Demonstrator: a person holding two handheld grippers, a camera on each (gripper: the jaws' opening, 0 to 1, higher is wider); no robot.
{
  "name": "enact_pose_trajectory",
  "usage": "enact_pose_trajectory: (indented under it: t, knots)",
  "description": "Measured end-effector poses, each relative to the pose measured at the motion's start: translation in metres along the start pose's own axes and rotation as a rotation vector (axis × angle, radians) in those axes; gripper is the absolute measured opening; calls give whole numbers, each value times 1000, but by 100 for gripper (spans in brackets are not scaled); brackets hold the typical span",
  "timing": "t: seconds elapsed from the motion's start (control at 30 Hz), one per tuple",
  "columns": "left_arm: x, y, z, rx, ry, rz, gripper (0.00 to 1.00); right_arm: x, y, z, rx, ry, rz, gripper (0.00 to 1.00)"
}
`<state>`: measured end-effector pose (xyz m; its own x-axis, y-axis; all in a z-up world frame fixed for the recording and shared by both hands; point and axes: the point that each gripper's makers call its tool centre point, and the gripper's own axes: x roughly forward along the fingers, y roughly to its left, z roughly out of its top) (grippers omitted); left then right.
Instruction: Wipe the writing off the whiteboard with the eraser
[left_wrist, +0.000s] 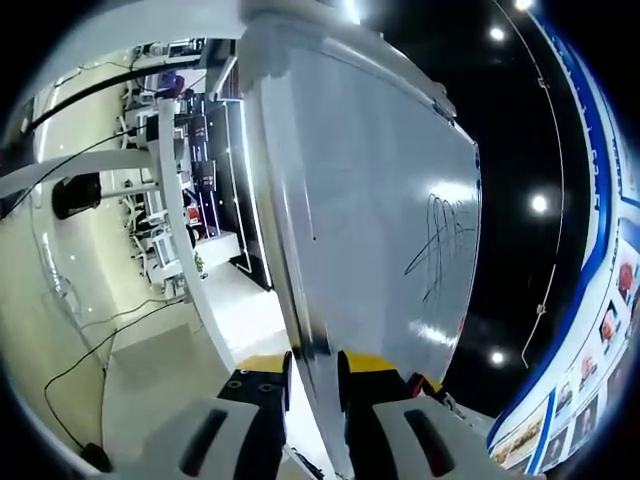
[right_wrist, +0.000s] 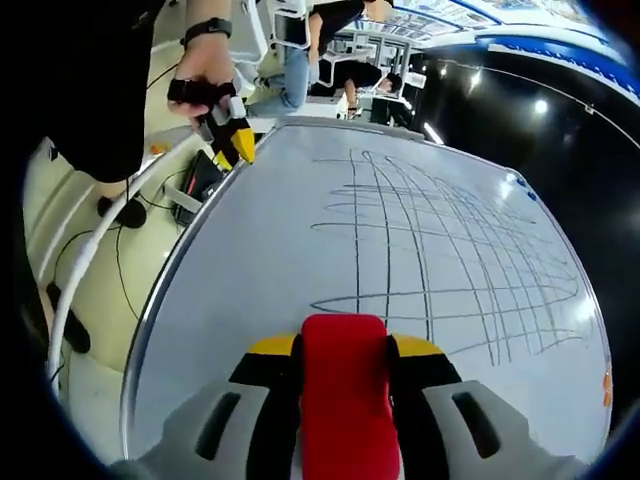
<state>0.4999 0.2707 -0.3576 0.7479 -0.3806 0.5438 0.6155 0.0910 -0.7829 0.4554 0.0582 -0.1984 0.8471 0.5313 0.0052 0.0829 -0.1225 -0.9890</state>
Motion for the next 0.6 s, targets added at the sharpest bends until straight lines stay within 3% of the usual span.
enact_pose_trajectory:
  t: [0.6]
  knots:
    - [0,-2,-3,3,5,0,22,-2,-28,3,-45,-35,55,35]
